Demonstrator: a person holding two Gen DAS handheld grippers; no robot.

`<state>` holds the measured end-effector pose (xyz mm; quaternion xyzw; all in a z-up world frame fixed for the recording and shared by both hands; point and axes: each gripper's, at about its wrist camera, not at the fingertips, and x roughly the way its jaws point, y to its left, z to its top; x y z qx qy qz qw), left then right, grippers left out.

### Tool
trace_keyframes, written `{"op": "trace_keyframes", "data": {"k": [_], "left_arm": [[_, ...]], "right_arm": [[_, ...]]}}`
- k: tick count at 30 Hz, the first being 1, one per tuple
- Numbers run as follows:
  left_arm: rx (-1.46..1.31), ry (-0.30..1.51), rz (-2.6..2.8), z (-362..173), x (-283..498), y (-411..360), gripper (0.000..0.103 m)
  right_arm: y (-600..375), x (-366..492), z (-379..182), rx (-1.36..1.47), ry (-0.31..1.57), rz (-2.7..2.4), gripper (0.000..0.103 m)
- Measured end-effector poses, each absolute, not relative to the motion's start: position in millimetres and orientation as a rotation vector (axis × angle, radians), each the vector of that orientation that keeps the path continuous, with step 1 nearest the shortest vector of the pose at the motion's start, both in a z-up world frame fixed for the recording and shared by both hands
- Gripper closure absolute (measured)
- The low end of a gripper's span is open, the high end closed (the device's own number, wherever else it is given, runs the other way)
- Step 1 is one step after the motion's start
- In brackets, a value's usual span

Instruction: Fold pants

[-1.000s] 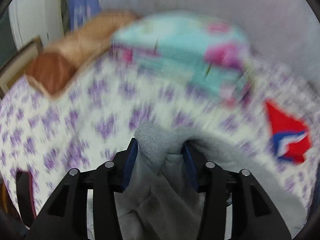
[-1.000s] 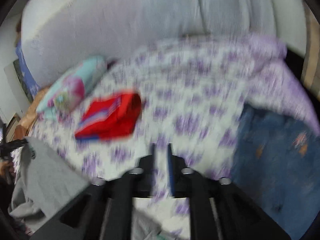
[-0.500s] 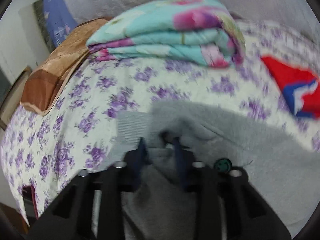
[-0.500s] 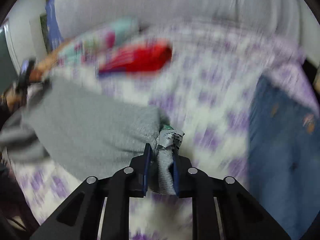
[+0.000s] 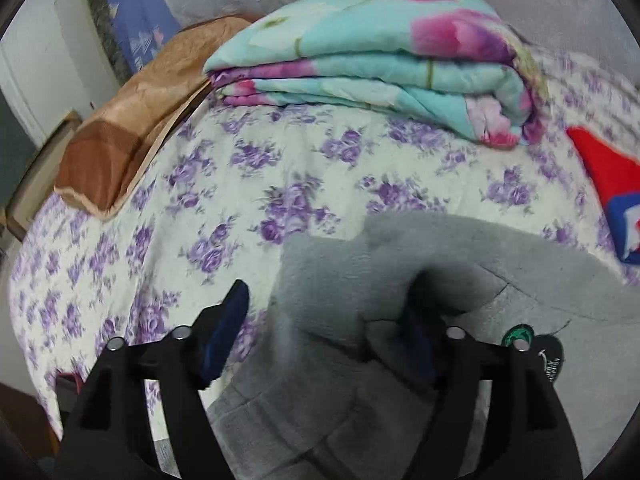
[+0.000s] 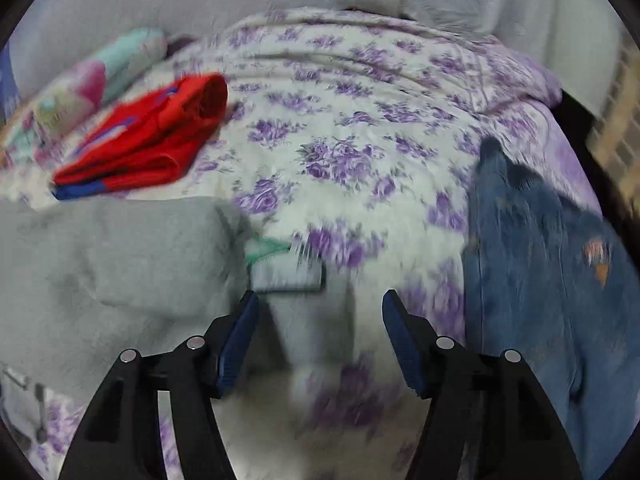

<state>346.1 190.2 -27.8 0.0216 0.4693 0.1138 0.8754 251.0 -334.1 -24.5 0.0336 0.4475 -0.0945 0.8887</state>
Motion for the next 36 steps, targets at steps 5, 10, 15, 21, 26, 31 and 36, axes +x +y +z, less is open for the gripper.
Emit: {"op": "trace_keyframes", "data": {"k": [5,10,15,21,26,31,36], "left_arm": [[-0.012,0.908,0.196,19.8,310.1,207.5,0.022],[0.069,0.862,0.153,48.5,259.6,197.3,0.009],[0.040,0.900,0.223,47.8,265.0,214.2,0.005],[-0.041,0.907,0.247,55.1,231.0,248.0,0.005],[-0.077,0.976,0.262,22.6,170.8,270.9,0.005],[-0.266,1.051,0.215,-22.8,121.5,283.0,0.005],[-0.440,1.052,0.191,-37.1,135.5,285.8,0.005]], "right_arm": [[-291.3,189.9,-3.6,0.199,0.879,0.093,0.017],[-208.3,163.8,-17.3,0.229,0.957,0.446,0.017],[-147.5,193.2,-43.3,0.232,1.015,0.507,0.018],[-157.7,172.8,-22.5,0.285,0.933,0.550,0.085],[-253.5,99.3,34.1,0.393,0.735,0.431,0.086],[-338.8,11.0,41.2,0.455,0.650,0.253,0.086],[-347.4,-22.2,-12.9,0.417,0.735,0.282,0.085]]}}
